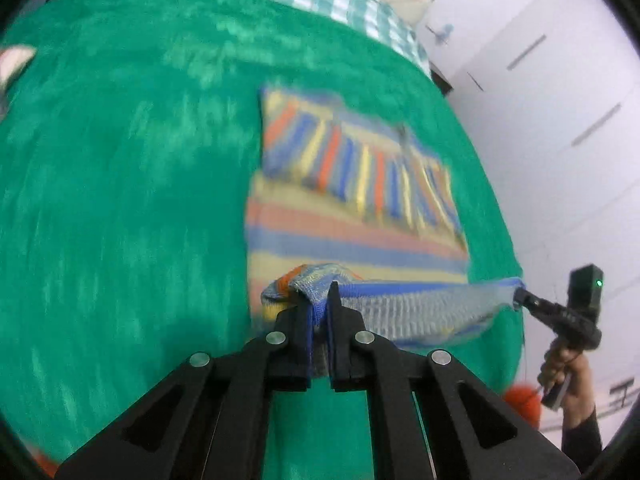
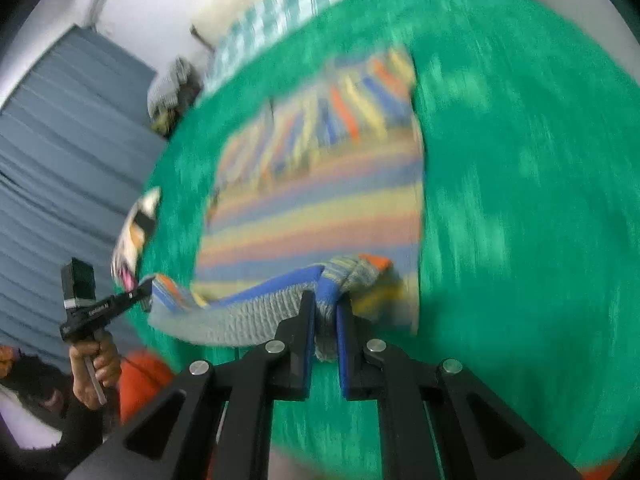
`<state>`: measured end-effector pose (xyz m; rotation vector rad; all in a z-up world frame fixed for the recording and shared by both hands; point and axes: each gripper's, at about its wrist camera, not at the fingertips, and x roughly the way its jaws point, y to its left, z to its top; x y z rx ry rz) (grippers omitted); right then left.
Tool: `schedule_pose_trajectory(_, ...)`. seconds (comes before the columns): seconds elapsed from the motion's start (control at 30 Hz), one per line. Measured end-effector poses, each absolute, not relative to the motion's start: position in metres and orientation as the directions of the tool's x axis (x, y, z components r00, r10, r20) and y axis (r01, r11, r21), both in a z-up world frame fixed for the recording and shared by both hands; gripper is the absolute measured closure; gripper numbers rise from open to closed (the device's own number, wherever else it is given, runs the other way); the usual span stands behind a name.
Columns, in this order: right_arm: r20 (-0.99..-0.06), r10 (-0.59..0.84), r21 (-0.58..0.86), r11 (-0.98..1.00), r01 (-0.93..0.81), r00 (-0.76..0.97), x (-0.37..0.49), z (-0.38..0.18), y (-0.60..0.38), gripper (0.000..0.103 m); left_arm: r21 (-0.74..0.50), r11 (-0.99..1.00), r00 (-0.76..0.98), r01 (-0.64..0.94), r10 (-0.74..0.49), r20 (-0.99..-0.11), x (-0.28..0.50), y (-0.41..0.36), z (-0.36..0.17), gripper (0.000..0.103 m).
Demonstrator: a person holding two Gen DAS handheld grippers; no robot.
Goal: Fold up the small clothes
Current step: 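Grasp the sweater hem with both tools and fold it over toward the collar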
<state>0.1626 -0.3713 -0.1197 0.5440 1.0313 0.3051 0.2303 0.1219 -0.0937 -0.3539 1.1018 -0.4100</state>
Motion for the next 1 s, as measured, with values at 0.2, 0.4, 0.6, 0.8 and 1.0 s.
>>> schedule_pose_trajectory(0.2, -0.702, 0.448, 0.574, 0.816, 0.068, 0.553, 0.318, -0.129, -0.4, 0.094, -0.416, 0.904, 0.422, 0.101, -0.418, -0.805, 0.39, 0.087, -0.115, 0.095)
schedule_pose_trajectory(0.4, -0.734, 0.276, 0.485, 0.853, 0.194, 0.621, 0.403, -0.164, -0.424, 0.043, -0.36, 0.93, 0.435, -0.076, -0.294, -0.851, 0.468, 0.089, -0.152, 0.029)
schedule_pose_trajectory(0.6, -0.684, 0.302, 0.344, 0.936, -0.072, 0.664, 0.349, -0.133, -0.388, 0.043, -0.302, 0.945, 0.532, 0.127, -0.322, -0.783, 0.389, 0.076, -0.138, 0.027)
schedule_pose_trajectory(0.8, -0.888, 0.204, 0.098, 0.96, -0.264, 0.413, 0.293, -0.193, -0.335, 0.049, 0.035, 0.969, 0.405, 0.244, -0.069, -0.912, 0.315, 0.056, -0.2, 0.044)
schedule_pose_trajectory(1.0, -0.833, 0.137, 0.068, 0.987, -0.146, 0.537, 0.193, -0.146, -0.371, 0.043, 0.001, 0.996, 0.528, 0.092, -0.048, -0.848, 0.243, 0.106, -0.143, 0.02)
